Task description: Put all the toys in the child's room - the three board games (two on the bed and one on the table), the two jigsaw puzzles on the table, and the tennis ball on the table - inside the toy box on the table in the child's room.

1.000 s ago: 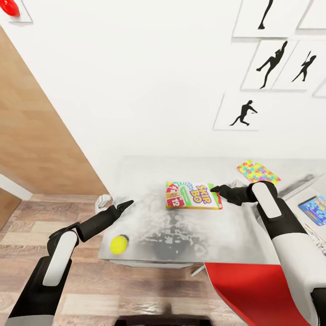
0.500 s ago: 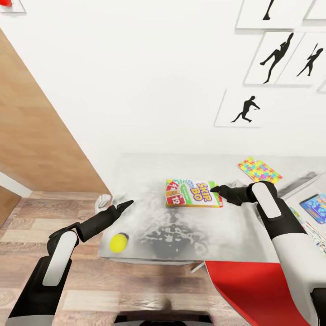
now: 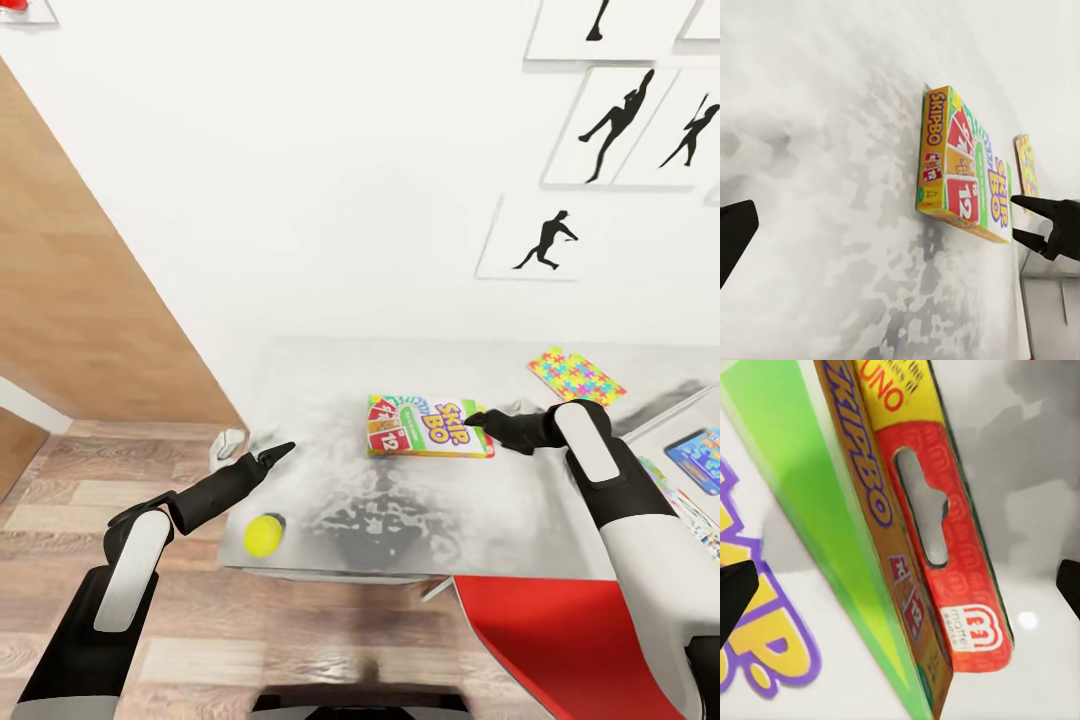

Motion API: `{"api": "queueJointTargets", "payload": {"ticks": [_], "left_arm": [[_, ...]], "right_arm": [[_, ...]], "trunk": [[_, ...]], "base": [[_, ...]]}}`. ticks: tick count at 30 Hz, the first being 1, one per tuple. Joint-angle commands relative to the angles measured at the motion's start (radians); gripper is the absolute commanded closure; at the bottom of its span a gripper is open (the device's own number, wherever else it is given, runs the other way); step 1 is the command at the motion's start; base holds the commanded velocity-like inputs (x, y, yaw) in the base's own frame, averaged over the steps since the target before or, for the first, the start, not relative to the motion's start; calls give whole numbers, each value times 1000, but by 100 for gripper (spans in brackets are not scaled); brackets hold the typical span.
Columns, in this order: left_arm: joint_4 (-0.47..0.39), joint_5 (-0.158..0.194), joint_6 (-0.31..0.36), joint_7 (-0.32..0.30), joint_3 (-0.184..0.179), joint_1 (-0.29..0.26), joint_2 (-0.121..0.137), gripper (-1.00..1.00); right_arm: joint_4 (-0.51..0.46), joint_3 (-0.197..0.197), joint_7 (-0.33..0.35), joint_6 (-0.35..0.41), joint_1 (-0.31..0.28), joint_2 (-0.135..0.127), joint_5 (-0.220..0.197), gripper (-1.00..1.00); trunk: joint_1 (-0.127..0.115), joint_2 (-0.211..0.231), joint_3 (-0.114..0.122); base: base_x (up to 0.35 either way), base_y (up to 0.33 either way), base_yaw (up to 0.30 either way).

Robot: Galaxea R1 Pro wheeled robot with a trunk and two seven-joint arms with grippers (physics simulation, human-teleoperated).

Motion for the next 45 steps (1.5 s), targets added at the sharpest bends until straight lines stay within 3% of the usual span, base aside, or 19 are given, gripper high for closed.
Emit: {"api": "queueJointTargets", "payload": {"ticks": [1, 45], "left_arm": [[0, -2, 6, -4, 1, -1, 0, -100], [0, 0, 6, -4, 1, -1, 0, -100]], "right_arm": [[0, 4, -10, -3, 0, 0, -35, -100], [0, 5, -10, 3, 0, 1, -36, -100]], "trunk": [[1, -1, -2], [1, -1, -2]], "base": [[0, 0, 121], [0, 0, 259]]}}
